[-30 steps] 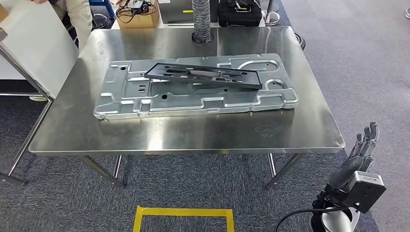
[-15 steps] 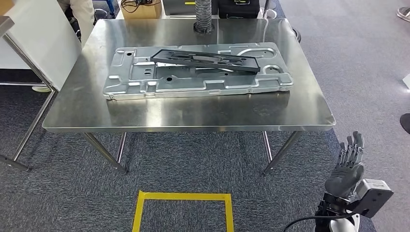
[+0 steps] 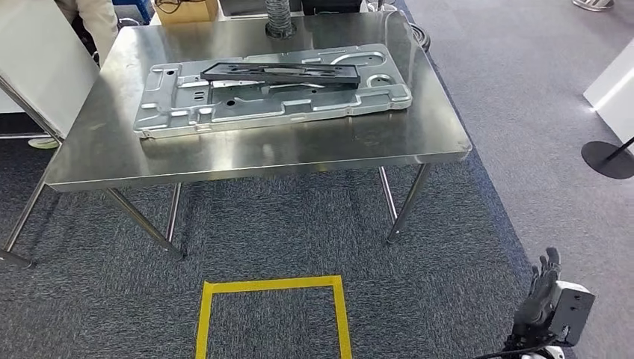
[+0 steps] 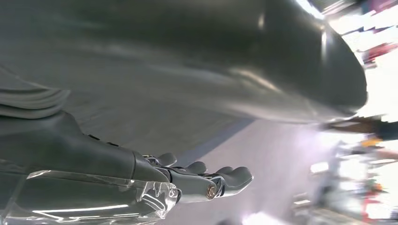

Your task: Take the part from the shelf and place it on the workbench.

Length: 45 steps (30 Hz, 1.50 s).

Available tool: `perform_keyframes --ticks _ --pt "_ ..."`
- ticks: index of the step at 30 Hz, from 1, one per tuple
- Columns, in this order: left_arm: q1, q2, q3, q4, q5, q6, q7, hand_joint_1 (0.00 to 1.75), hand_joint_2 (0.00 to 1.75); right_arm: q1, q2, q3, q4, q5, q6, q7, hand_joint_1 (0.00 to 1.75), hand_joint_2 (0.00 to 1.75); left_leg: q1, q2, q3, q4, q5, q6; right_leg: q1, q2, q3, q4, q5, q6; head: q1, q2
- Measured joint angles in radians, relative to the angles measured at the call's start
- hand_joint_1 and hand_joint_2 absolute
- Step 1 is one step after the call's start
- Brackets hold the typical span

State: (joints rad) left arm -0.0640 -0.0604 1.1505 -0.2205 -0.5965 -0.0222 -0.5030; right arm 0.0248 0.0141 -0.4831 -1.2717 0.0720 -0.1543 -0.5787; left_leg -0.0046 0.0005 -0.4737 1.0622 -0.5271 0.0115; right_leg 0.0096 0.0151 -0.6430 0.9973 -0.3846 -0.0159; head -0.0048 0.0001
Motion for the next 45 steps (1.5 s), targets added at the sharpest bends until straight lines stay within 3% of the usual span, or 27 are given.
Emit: perform_keyframes --ticks 2,4,5,6,8,9,10,12,14,16,17,20,22,24,25,27,28,29,31,33,35,36,39,40,42,44,45 --pt "-0.007 -0.002 0.003 0.0 -0.002 0.0 0.001 0.0 0.0 -0.032 -0.007 -0.038 0.136 0.032 0.007 0.015 0.0 0.0 -0.006 -0.003 0.048 -0.091 -0.026 0.012 -0.002 0.002 -0.005 -0.004 0.022 0.011 0.0 0.0" --pt "-0.009 -0.007 0.007 0.0 -0.007 0.0 0.0 0.0 0.0 -0.063 -0.023 -0.078 0.294 0.064 0.009 0.034 0.0 0.0 -0.007 0.0 0.041 -0.108 -0.007 0.021 -0.007 0.003 -0.007 -0.013 0.037 0.024 -0.002 0.0" --pt "-0.01 -0.009 0.009 0.0 -0.01 0.0 -0.001 0.0 0.0 -0.076 -0.033 -0.096 0.374 0.083 0.006 0.049 0.0 0.0 -0.006 0.002 0.032 -0.114 0.009 0.028 -0.009 0.002 -0.013 -0.006 0.022 0.03 -0.002 0.0" --pt "-0.009 -0.011 0.011 0.0 -0.014 -0.001 -0.002 0.0 0.0 -0.086 -0.044 -0.11 0.452 0.1 -0.001 0.065 0.0 0.0 -0.003 0.004 0.021 -0.12 0.027 0.033 -0.011 0.0 -0.023 0.02 -0.017 0.035 0.001 0.0" --pt "-0.007 -0.013 0.014 0.0 -0.02 -0.002 -0.008 0.0 0.0 -0.097 -0.062 -0.13 0.594 0.137 -0.017 0.106 0.0 0.0 -0.001 0.007 -0.009 -0.123 0.056 0.039 -0.018 -0.003 -0.052 0.129 -0.132 0.046 0.006 0.0" --pt "-0.004 -0.014 0.015 0.0 -0.022 -0.003 -0.012 0.0 0.0 -0.099 -0.067 -0.134 0.657 0.155 -0.022 0.131 0.0 0.0 -0.001 0.008 -0.027 -0.12 0.069 0.037 -0.022 -0.003 -0.064 0.197 -0.172 0.052 0.008 0.0" --pt "-0.002 -0.014 0.016 0.0 -0.024 -0.003 -0.015 0.0 0.0 -0.098 -0.07 -0.136 0.711 0.172 -0.024 0.158 0.0 0.0 -0.001 0.01 -0.045 -0.116 0.08 0.035 -0.026 -0.004 -0.067 0.252 -0.184 0.058 0.008 0.0" --pt "0.0 -0.017 0.018 0.0 -0.026 -0.003 -0.02 0.0 0.0 -0.093 -0.07 -0.137 0.801 0.209 -0.027 0.213 0.0 0.0 0.001 0.014 -0.085 -0.101 0.1 0.028 -0.035 -0.006 -0.034 0.279 -0.144 0.069 0.009 0.0" --pt "0.0 -0.017 0.019 0.0 -0.031 -0.002 -0.022 0.0 0.0 -0.091 -0.069 -0.134 0.868 0.25 -0.033 0.275 0.0 0.0 0.004 0.017 -0.125 -0.076 0.113 0.017 -0.044 -0.011 0.071 0.168 -0.113 0.077 0.009 0.0" --pt "0.0 -0.017 0.02 0.0 -0.034 0.0 -0.024 0.0 0.0 -0.091 -0.067 -0.125 0.917 0.285 -0.031 0.332 0.0 0.0 0.004 0.019 -0.152 -0.051 0.123 0.003 -0.042 -0.012 0.165 0.034 -0.143 0.069 0.01 0.0" --pt "-0.001 -0.017 0.02 0.0 -0.036 0.0 -0.025 0.0 0.0 -0.09 -0.066 -0.119 0.937 0.297 -0.027 0.352 0.0 0.0 0.004 0.02 -0.158 -0.046 0.129 -0.004 -0.038 -0.011 0.184 0.0 -0.159 0.061 0.01 0.0" --pt "0.004 -0.018 0.02 0.0 -0.039 0.001 -0.026 0.0 0.0 -0.082 -0.063 -0.105 0.987 0.311 -0.022 0.377 0.0 0.0 0.011 0.018 -0.168 -0.038 0.129 -0.025 -0.033 -0.015 0.167 -0.007 -0.141 0.029 0.011 0.0" --pt "0.009 -0.018 0.021 0.0 -0.041 0.001 -0.026 0.0 0.0 -0.079 -0.062 -0.1 1.007 0.314 -0.023 0.383 0.0 0.0 0.016 0.012 -0.188 0.025 0.044 -0.034 -0.033 -0.018 0.141 -0.009 -0.116 0.012 0.008 0.0" --pt "0.01 -0.019 0.021 0.0 -0.042 0.001 -0.025 0.0 0.0 -0.079 -0.061 -0.096 1.02 0.321 -0.023 0.395 0.0 0.0 0.017 0.009 -0.212 0.148 -0.064 -0.037 -0.028 -0.019 0.107 -0.007 -0.089 0.005 0.005 0.0" --pt "0.009 -0.019 0.021 0.0 -0.042 0.001 -0.025 0.0 0.0 -0.078 -0.06 -0.092 1.025 0.329 -0.022 0.408 0.0 0.0 0.016 0.009 -0.215 0.203 -0.088 -0.037 -0.025 -0.018 0.089 -0.006 -0.076 0.005 0.004 0.0" --pt "0.007 -0.019 0.021 0.0 -0.046 0.001 -0.025 0.0 0.0 -0.077 -0.054 -0.082 1.036 0.354 -0.019 0.451 0.0 0.0 0.016 0.008 -0.182 0.237 -0.061 -0.033 -0.022 -0.018 0.052 -0.001 -0.05 0.006 0.004 0.0" --pt "0.007 -0.019 0.021 0.0 -0.049 0.0 -0.025 0.0 0.0 -0.076 -0.05 -0.074 1.04 0.368 -0.015 0.474 0.0 0.0 0.015 0.008 -0.14 0.204 -0.03 -0.029 -0.021 -0.018 0.035 0.001 -0.039 0.008 0.004 0.0" --pt "0.006 -0.019 0.021 0.0 -0.052 0.0 -0.026 0.0 0.0 -0.076 -0.045 -0.066 1.045 0.381 -0.011 0.494 0.0 0.0 0.013 0.006 -0.081 0.139 -0.012 -0.023 -0.021 -0.018 0.023 0.003 -0.027 0.011 0.004 0.0" --pt "0.001 -0.018 0.021 0.0 -0.056 0.0 -0.028 0.0 0.0 -0.076 -0.034 -0.053 1.05 0.397 -0.002 0.519 0.0 0.0 0.008 0.002 0.042 -0.026 -0.024 -0.01 -0.018 -0.017 0.006 0.006 -0.005 0.019 0.004 0.0" --pt "-0.002 -0.017 0.02 0.0 -0.06 -0.001 -0.03 0.0 0.0 -0.076 -0.026 -0.044 1.054 0.403 0.006 0.528 0.0 0.0 0.002 0.0 0.092 -0.112 -0.045 -0.002 -0.019 -0.018 -0.001 0.001 0.02 0.031 0.005 0.0" --pt "-0.001 -0.018 0.02 0.0 -0.064 -0.002 -0.031 0.0 0.0 -0.074 -0.023 -0.039 1.058 0.404 0.013 0.529 0.0 0.0 0.003 0.003 0.077 -0.122 -0.026 0.008 -0.022 -0.017 -0.008 -0.002 0.03 0.043 0.005 0.0" --pt "0.001 -0.018 0.02 0.0 -0.066 -0.002 -0.031 0.0 0.0 -0.073 -0.021 -0.038 1.06 0.404 0.016 0.528 0.0 0.0 0.004 0.006 0.066 -0.124 -0.011 0.016 -0.023 -0.016 -0.016 0.014 0.004 0.046 0.006 0.0" --pt "0.002 -0.019 0.02 0.0 -0.07 -0.004 -0.031 0.0 0.0 -0.069 -0.019 -0.035 1.062 0.404 0.028 0.521 0.0 0.0 0.002 0.013 0.014 -0.121 0.031 0.029 -0.026 -0.015 -0.055 0.176 -0.154 0.054 0.012 0.0" --pt "0.002 -0.019 0.02 0.0 -0.071 -0.004 -0.031 0.0 0.0 -0.069 -0.019 -0.034 1.063 0.405 0.033 0.518 0.0 0.0 0.001 0.015 -0.006 -0.117 0.044 0.03 -0.027 -0.015 -0.064 0.24 -0.184 0.057 0.012 0.0" --pt "0.002 -0.019 0.02 0.0 -0.071 -0.005 -0.031 0.0 0.0 -0.069 -0.018 -0.031 1.064 0.405 0.049 0.516 0.0 0.0 -0.002 0.017 -0.049 -0.105 0.064 0.028 -0.027 -0.015 -0.046 0.297 -0.163 0.059 0.012 0.0" --pt "0.002 -0.019 0.02 0.0 -0.072 -0.006 -0.029 0.0 0.0 -0.07 -0.017 -0.03 1.065 0.403 0.075 0.528 0.0 0.0 -0.002 0.018 -0.089 -0.088 0.081 0.024 -0.026 -0.015 0.039 0.219 -0.113 0.055 0.012 0.0" --pt "0.002 -0.02 0.02 0.0 -0.073 -0.006 -0.027 0.0 0.0 -0.071 -0.017 -0.03 1.065 0.401 0.091 0.54 0.0 0.0 -0.003 0.018 -0.105 -0.079 0.088 0.021 -0.023 -0.016 0.103 0.139 -0.115 0.05 0.012 0.0"
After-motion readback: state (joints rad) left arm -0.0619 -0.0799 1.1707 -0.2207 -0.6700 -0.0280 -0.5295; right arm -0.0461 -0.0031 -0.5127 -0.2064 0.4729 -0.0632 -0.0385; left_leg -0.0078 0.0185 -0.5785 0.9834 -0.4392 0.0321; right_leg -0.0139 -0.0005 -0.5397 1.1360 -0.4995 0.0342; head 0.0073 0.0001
